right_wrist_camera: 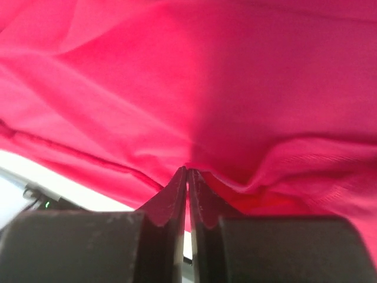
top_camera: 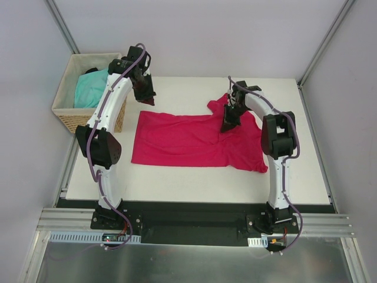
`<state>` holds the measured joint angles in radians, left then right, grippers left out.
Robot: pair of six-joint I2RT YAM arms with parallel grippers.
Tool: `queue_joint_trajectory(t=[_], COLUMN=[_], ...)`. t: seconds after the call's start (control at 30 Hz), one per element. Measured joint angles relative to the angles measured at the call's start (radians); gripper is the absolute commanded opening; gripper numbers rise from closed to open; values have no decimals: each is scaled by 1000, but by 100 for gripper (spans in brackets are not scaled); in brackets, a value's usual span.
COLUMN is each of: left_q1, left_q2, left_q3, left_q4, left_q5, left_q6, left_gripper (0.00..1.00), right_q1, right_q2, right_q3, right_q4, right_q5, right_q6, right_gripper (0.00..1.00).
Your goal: Fold and stack the t-shirts
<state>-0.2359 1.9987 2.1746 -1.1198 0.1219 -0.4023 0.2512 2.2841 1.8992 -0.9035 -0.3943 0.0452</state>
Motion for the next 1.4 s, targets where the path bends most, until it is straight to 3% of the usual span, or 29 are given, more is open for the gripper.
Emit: queue_joint_trajectory(t=[0.13, 0.27, 0.47, 0.73, 0.97, 1.4], left_q1=[0, 0, 0, 0, -1, -19], left_q2=[18, 31, 34, 34, 34, 34], left_q3=[29, 39, 39, 29, 3, 4], left_q4=[0, -1, -1, 2, 9, 16], left_q5=[1, 2, 2, 15, 55, 61], left_q6=[0, 0, 0, 0, 0, 0], left_gripper=[1, 1, 1, 1, 0, 2], right_q1=[10, 22, 27, -8, -68, -63], right_q2=[18, 29, 30, -177, -269, -256], right_q3=[3, 3, 9, -167, -228, -244], right_q4=[0, 3, 24, 66, 72, 45], right_q5=[-95, -172, -218, -23, 46, 68], right_q6=[-31, -61, -88, -106, -137, -108], right_gripper=[31, 39, 40, 40, 41, 41])
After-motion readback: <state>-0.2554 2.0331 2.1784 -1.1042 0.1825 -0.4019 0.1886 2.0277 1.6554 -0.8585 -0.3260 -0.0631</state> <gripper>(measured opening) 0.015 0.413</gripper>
